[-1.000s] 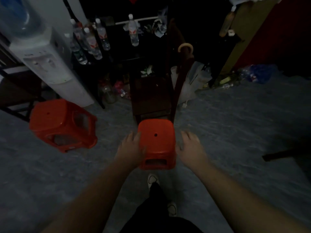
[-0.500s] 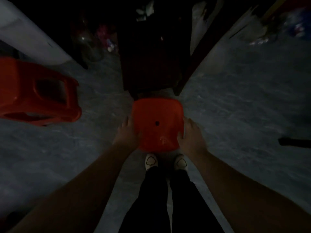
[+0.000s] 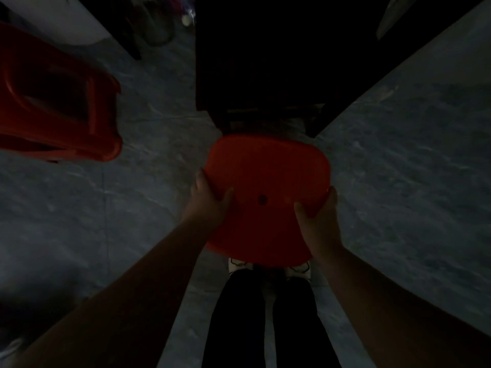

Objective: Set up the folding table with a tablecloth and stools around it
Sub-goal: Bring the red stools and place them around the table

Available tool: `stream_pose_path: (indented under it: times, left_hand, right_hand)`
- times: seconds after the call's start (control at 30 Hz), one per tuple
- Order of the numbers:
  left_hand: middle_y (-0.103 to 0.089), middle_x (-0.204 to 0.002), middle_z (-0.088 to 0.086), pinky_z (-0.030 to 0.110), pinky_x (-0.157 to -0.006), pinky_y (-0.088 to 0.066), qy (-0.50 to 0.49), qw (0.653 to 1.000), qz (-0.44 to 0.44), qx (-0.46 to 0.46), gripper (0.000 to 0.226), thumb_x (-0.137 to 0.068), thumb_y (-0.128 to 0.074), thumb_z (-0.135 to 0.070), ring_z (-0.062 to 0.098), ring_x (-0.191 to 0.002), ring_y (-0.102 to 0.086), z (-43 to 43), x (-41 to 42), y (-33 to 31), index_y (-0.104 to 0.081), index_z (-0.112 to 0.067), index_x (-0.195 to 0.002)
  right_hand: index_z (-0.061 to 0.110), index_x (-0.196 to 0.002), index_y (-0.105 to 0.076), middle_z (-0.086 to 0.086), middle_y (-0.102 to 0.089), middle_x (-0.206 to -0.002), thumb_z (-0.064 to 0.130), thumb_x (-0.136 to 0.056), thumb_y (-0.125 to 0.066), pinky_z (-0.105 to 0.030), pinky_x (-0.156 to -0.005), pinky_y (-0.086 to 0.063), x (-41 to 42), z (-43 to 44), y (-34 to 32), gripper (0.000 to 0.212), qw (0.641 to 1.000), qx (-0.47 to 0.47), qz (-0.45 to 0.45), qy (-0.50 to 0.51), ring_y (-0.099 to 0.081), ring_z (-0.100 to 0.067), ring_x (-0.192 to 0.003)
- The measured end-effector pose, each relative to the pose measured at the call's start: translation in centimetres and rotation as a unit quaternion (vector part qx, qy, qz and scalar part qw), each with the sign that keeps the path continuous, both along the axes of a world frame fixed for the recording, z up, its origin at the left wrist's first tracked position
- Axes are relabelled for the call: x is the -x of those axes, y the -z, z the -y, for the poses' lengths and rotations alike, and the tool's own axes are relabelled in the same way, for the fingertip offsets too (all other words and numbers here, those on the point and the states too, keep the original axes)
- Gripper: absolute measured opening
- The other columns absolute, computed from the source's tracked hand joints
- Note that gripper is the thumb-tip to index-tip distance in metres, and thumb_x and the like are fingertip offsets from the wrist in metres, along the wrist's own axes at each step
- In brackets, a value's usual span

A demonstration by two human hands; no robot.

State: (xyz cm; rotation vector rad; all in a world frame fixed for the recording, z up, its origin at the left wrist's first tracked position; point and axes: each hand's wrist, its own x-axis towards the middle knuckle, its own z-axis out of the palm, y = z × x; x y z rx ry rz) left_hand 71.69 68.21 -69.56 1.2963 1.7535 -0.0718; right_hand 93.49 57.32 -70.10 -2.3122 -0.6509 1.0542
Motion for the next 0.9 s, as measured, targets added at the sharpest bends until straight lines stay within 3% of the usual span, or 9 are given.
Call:
stream_pose_path:
  times: [0.13, 0.3, 0.47, 0.57, 0.67, 0.77, 0.9]
  left_hand:
    - [-0.02, -0.162, 0.013, 0.053, -0.114, -0.034, -0.012, 1.0, -0.004, -0.016, 0.106, -0.085, -0.067, -0.055, 0.032, -0.145, -0.03, 0.4, 0.2, -2.8, 0.001, -0.019, -0.158]
    - [-0.025, -0.16, 0.01, 0.055, -0.112, -0.036, -0.016, 0.997, 0.01, -0.073, 0.108, -0.077, -0.063, -0.067, 0.031, -0.143, -0.034, 1.4, 0.6, -11.7, 0.003, -0.033, -0.156]
    - [-0.029, -0.157, 0.011, 0.048, -0.108, -0.039, -0.02, 0.988, 0.004, -0.152, 0.101, -0.086, -0.063, -0.059, 0.031, -0.137, -0.041, 4.0, 1.0, -24.4, 0.004, -0.034, -0.157]
    - [-0.03, -0.155, 0.011, 0.045, -0.101, -0.042, -0.018, 0.983, -0.012, -0.183, 0.094, -0.089, -0.057, -0.06, 0.03, -0.13, -0.048, 6.2, 1.1, -32.1, 0.006, -0.04, -0.156]
    - [-0.03, -0.154, 0.014, 0.045, -0.103, -0.041, -0.044, 0.978, -0.02, -0.202, 0.094, -0.089, -0.057, -0.062, 0.034, -0.129, -0.05, 8.7, 1.7, -38.7, 0.005, -0.041, -0.156]
    - [-0.032, -0.153, 0.015, 0.045, -0.105, -0.042, -0.081, 0.968, -0.023, -0.237, 0.089, -0.089, -0.056, -0.062, 0.034, -0.129, -0.049, 11.3, 2.8, -44.2, -0.003, -0.041, -0.156]
    - [-0.034, -0.15, 0.017, 0.047, -0.102, -0.046, -0.119, 0.952, -0.083, -0.27, 0.082, -0.091, -0.05, -0.064, 0.039, -0.124, -0.052, 14.7, 5.0, -50.7, -0.008, -0.04, -0.156]
  right_hand:
    - [0.036, -0.144, -0.03, 0.017, -0.044, -0.126, 0.034, -0.083, -0.074, -0.021, -0.088, -0.043, -0.6, -0.1, -2.5, 0.076, 0.999, -0.023, -0.015, -0.023, -0.05, 0.002, -0.109]
    - [0.032, -0.144, -0.031, 0.005, -0.051, -0.137, 0.051, -0.075, -0.07, -0.037, -0.097, -0.047, -0.9, -0.6, -10.6, 0.082, 0.998, -0.041, 0.004, -0.048, -0.052, -0.01, -0.117]
    - [0.036, -0.152, -0.018, 0.003, -0.041, -0.15, 0.076, -0.071, -0.057, -0.049, -0.11, -0.04, -1.1, -0.6, -21.9, 0.099, 0.992, -0.067, 0.054, -0.096, -0.044, -0.019, -0.135]
    - [0.025, -0.154, -0.016, -0.005, -0.039, -0.152, 0.07, -0.074, -0.056, -0.05, -0.112, -0.037, -0.8, -0.6, -29.6, 0.1, 0.985, -0.091, 0.071, -0.131, -0.043, -0.025, -0.136]
    - [0.015, -0.156, -0.014, -0.013, -0.04, -0.151, 0.045, -0.087, -0.064, -0.044, -0.112, -0.037, -0.6, 0.0, -36.5, 0.09, 0.973, -0.127, 0.061, -0.181, -0.044, -0.029, -0.135]
    - [0.025, -0.158, -0.005, -0.016, -0.041, -0.147, 0.044, -0.092, -0.06, -0.042, -0.104, -0.043, -0.2, 1.0, -42.6, 0.088, 0.949, -0.157, 0.08, -0.262, -0.05, -0.032, -0.127]
    - [0.037, -0.157, -0.007, -0.02, -0.04, -0.141, 0.051, -0.094, -0.055, -0.042, -0.099, -0.045, 1.5, 1.8, -50.1, 0.08, 0.909, -0.167, 0.124, -0.362, -0.054, -0.038, -0.119]
